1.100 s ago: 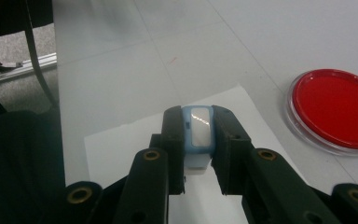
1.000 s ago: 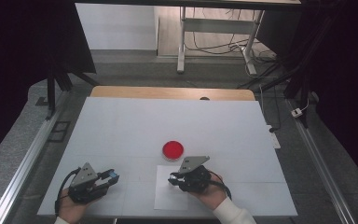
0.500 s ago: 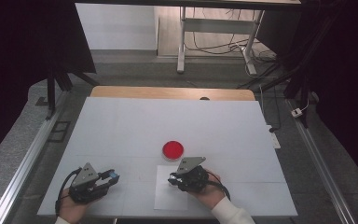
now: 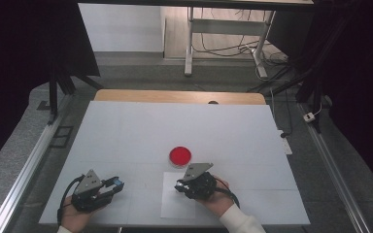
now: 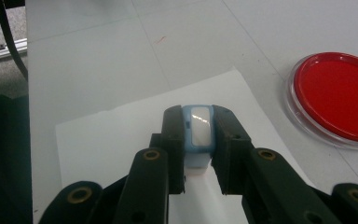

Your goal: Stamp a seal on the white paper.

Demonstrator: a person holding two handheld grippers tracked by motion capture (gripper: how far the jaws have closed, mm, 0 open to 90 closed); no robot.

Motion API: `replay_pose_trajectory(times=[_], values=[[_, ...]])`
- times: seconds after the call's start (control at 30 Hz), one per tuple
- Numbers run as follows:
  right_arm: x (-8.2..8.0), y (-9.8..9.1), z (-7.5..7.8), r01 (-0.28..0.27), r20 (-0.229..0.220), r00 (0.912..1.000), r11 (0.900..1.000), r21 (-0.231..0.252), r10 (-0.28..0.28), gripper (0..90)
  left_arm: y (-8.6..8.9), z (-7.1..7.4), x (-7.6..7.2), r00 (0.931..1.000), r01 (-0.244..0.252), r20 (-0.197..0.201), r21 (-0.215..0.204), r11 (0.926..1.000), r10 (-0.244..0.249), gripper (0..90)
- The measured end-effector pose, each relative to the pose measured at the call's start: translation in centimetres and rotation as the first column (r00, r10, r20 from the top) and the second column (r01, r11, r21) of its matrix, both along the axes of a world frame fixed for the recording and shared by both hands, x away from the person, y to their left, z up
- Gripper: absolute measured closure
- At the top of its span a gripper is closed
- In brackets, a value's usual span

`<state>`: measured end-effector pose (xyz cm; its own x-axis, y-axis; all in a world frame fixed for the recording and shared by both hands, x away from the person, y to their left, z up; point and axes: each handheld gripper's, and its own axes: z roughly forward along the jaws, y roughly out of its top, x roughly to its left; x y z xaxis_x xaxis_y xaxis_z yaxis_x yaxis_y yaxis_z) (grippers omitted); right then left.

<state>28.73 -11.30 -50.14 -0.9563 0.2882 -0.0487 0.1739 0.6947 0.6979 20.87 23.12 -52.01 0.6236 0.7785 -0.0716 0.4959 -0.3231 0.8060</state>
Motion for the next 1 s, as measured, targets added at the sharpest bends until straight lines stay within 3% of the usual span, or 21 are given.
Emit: replay_pose_trajectory(times=[1.0], values=[[0.03, 0.42, -0.17, 0.014, -0.019, 0.9997, 0.9991, -0.041, -0.015, 75.4, 0.00, -0.03, 0.05, 1.0000, -0.002, -0.002, -0.003, 1.0000, 0.002, 64.9]])
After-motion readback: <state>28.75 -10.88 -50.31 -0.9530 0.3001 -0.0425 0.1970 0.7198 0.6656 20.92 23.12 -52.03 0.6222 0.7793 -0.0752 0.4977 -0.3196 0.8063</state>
